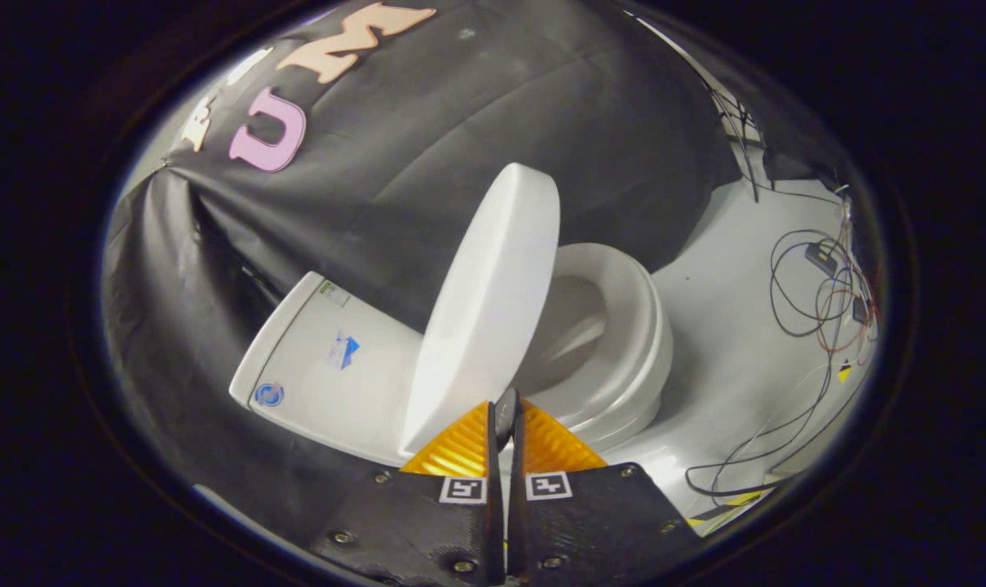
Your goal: Open the toilet lid.
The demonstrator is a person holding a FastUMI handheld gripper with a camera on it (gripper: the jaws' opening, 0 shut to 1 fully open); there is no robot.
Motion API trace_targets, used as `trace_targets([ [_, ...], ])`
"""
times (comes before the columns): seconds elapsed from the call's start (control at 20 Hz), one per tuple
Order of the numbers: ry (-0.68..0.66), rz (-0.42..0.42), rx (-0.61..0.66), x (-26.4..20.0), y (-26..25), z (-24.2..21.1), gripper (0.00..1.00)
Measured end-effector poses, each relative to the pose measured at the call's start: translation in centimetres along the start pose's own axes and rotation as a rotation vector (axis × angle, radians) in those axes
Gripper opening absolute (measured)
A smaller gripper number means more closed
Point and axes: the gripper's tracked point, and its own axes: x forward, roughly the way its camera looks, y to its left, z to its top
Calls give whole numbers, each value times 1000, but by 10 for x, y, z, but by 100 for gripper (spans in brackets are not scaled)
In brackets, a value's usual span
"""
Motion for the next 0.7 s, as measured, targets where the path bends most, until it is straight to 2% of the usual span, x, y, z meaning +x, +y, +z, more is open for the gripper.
trace_targets([
  [0.35, -44, -9, -28, -11, 26, 8, 3],
  [0.7, -70, -60, -201, -19, 45, 11, 5],
])
